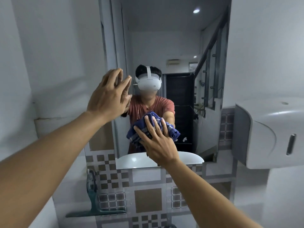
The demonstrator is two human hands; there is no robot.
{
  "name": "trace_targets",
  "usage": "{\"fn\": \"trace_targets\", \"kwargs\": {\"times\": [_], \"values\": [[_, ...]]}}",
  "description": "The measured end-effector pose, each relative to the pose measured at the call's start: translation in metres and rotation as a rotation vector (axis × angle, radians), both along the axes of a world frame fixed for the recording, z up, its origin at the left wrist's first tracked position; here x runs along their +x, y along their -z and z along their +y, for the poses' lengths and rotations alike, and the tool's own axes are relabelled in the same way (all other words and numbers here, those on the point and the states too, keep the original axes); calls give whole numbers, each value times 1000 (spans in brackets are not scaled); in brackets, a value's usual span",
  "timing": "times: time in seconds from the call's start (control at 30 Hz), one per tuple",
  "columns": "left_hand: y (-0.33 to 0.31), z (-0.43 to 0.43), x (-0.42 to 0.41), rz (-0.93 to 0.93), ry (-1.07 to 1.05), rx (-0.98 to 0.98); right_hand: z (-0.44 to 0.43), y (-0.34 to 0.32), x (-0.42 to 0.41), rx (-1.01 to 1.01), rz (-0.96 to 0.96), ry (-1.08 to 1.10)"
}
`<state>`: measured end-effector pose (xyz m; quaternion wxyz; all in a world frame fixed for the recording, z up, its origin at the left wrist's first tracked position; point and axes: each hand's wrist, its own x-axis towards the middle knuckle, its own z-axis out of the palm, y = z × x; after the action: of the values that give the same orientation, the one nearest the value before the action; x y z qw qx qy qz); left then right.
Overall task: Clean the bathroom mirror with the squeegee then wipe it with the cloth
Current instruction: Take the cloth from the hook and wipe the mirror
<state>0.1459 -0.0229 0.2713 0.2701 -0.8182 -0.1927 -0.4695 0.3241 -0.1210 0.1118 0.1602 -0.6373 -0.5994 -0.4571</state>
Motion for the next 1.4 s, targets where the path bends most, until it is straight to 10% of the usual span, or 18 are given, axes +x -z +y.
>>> {"fn": "trace_targets", "kwargs": {"times": [0.37,1.4], "values": [[96,-5,14,81,13,-65,-48,-24,64,210,193,132],[42,10,13,74,-22,-2,-79,93,84,309,808,160]]}}
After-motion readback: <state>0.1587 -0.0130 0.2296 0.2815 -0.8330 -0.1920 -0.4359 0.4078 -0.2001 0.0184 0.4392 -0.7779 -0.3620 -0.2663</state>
